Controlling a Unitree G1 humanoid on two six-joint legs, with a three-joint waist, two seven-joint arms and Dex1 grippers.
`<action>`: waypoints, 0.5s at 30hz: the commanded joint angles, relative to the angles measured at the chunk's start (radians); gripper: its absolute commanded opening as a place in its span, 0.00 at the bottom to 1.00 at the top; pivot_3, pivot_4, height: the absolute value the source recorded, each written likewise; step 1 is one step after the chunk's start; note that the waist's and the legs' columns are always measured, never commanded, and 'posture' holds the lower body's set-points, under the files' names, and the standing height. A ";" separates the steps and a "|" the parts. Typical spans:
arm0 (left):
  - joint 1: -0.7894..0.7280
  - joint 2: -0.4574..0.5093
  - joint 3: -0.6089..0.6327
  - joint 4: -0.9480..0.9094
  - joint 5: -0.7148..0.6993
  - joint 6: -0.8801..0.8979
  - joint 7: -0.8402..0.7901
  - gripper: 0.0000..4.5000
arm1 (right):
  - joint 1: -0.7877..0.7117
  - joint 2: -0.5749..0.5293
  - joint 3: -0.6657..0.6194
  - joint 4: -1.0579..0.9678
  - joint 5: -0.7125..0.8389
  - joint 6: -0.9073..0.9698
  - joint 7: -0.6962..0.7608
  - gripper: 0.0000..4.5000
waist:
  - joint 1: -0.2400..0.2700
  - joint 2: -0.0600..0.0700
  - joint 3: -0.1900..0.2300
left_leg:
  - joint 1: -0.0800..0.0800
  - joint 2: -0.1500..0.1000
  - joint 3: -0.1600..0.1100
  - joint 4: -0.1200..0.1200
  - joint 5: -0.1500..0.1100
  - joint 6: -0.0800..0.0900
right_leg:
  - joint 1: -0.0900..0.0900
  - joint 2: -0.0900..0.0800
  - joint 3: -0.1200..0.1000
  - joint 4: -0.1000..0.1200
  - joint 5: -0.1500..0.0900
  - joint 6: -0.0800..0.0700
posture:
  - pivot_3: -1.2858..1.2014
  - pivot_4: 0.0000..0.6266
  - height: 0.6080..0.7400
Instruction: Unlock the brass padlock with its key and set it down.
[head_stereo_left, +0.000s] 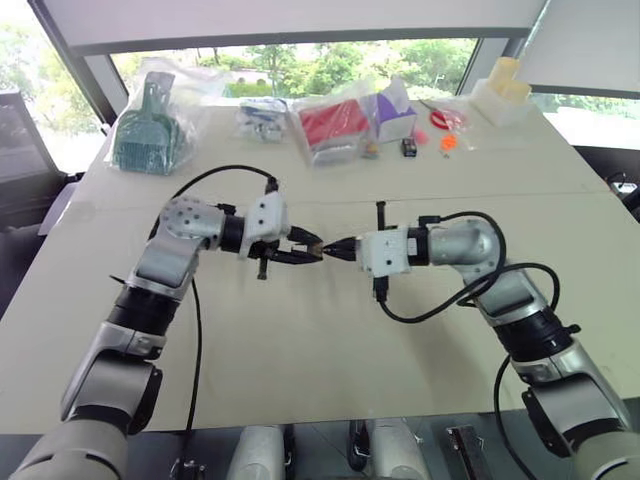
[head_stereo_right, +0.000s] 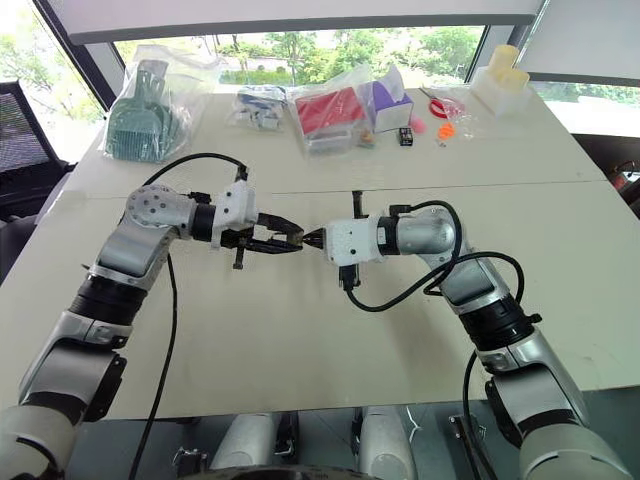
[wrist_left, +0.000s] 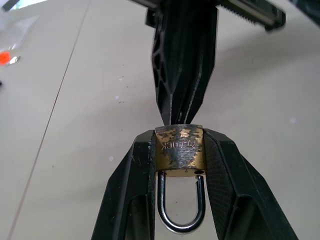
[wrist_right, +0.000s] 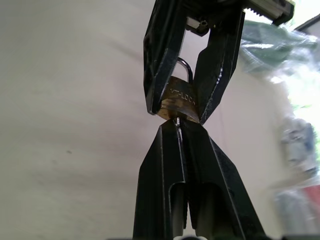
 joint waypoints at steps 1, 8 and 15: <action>-0.041 0.003 0.038 -0.039 -0.101 0.168 -0.024 0.17 | -0.032 0.004 -0.006 0.048 -0.102 -0.230 -0.132 0.01 | 0.000 0.000 0.000 | 0.000 0.000 0.000 0.000 0.000 0.000 | 0.000 0.000 0.000 0.000 0.000 0.000 | 0.52 0.24 1.00; -0.050 0.044 0.051 -0.048 -0.181 0.356 -0.061 0.17 | -0.022 -0.016 -0.034 0.133 -0.210 -0.438 -0.315 0.68 | -0.001 0.000 0.000 | 0.000 0.000 0.000 0.000 0.004 -0.007 | 0.000 0.000 0.001 0.000 0.000 0.001 | 0.52 0.24 1.00; -0.055 0.042 0.047 -0.045 -0.182 0.354 -0.056 0.17 | -0.031 -0.020 -0.041 0.143 -0.239 -0.519 -0.404 0.90 | -0.003 0.000 0.000 | 0.000 0.000 0.000 0.000 0.004 -0.008 | 0.000 0.000 0.001 0.000 0.000 0.000 | 0.52 0.24 1.00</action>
